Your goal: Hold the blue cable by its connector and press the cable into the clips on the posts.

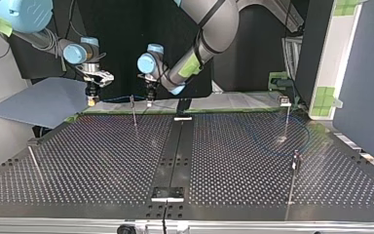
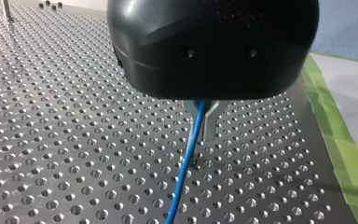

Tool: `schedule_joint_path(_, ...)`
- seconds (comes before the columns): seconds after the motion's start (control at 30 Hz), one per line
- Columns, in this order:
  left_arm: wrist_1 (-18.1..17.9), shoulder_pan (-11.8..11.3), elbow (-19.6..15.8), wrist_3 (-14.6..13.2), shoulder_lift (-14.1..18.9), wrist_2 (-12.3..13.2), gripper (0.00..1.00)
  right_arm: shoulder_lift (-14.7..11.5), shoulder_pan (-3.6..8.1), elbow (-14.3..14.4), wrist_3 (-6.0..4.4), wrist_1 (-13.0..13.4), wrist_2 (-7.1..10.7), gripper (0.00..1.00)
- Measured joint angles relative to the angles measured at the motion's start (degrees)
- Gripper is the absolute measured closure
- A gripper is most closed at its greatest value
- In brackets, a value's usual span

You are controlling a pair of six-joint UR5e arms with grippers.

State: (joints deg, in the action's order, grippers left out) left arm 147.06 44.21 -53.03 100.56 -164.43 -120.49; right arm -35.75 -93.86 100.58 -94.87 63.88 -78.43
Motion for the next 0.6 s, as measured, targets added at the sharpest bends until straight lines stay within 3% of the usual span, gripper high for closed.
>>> schedule_joint_path(0.3,0.09,-0.34,0.78,0.9,-0.38,0.79,1.0,0.06,-0.2,-0.23,0.22,0.07,0.02,1.0)
schedule_joint_path(0.6,2.37,-0.61,2.78,2.23,-4.17,1.89,1.0,0.41,-0.34,-1.03,0.15,0.18,0.24,1.0)
